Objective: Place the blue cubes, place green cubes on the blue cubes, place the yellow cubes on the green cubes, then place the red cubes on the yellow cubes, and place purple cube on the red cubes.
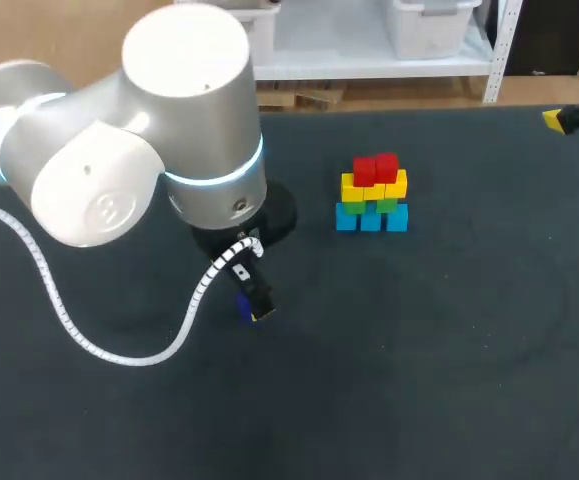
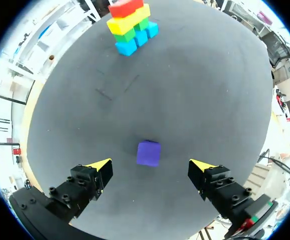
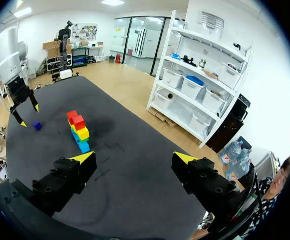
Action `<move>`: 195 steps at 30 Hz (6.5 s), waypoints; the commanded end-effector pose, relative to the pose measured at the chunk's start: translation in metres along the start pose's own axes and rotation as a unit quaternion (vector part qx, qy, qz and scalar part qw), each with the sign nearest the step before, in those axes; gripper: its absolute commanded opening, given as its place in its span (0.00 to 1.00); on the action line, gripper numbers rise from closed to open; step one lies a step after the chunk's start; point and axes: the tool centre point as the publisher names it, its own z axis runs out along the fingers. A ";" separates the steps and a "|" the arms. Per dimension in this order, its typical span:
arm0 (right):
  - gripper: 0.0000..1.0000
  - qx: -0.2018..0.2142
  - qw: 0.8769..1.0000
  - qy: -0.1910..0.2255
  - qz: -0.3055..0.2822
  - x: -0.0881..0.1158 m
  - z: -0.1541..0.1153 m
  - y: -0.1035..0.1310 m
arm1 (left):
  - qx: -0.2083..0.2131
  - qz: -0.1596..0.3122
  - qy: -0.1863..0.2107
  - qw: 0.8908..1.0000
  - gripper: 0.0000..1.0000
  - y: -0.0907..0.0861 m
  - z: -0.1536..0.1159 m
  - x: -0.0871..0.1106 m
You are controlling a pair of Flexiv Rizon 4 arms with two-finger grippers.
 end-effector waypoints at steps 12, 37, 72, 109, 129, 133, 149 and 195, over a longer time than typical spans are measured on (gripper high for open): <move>1.00 -0.001 1.000 0.000 0.000 0.000 0.000 0.000 | 0.048 0.028 0.042 0.998 1.00 0.008 0.032 -0.020; 1.00 -0.001 1.000 0.000 0.000 0.000 0.000 0.000 | 0.001 0.085 0.062 0.994 0.00 0.013 -0.005 -0.033; 1.00 -0.001 1.000 0.000 0.000 0.000 0.000 0.000 | -0.009 0.419 0.066 0.906 0.00 0.051 -0.104 -0.235; 1.00 -0.001 1.000 0.000 0.000 0.000 0.000 0.000 | 0.053 0.338 0.037 0.939 0.00 0.062 -0.078 -0.264; 1.00 -0.001 1.000 0.000 0.000 0.000 0.000 0.000 | 0.079 0.337 0.036 0.937 0.00 0.056 -0.068 -0.267; 1.00 -0.001 1.000 0.000 0.000 0.000 0.000 0.000 | 0.080 0.337 0.037 0.937 0.00 0.056 -0.068 -0.267; 1.00 -0.001 1.000 0.000 0.000 0.000 0.000 0.000 | 0.077 0.337 0.039 0.937 0.19 0.053 -0.067 -0.268; 1.00 -0.001 1.000 0.000 0.000 0.000 0.000 0.000 | 0.035 0.304 -0.027 0.951 0.42 0.061 -0.118 -0.216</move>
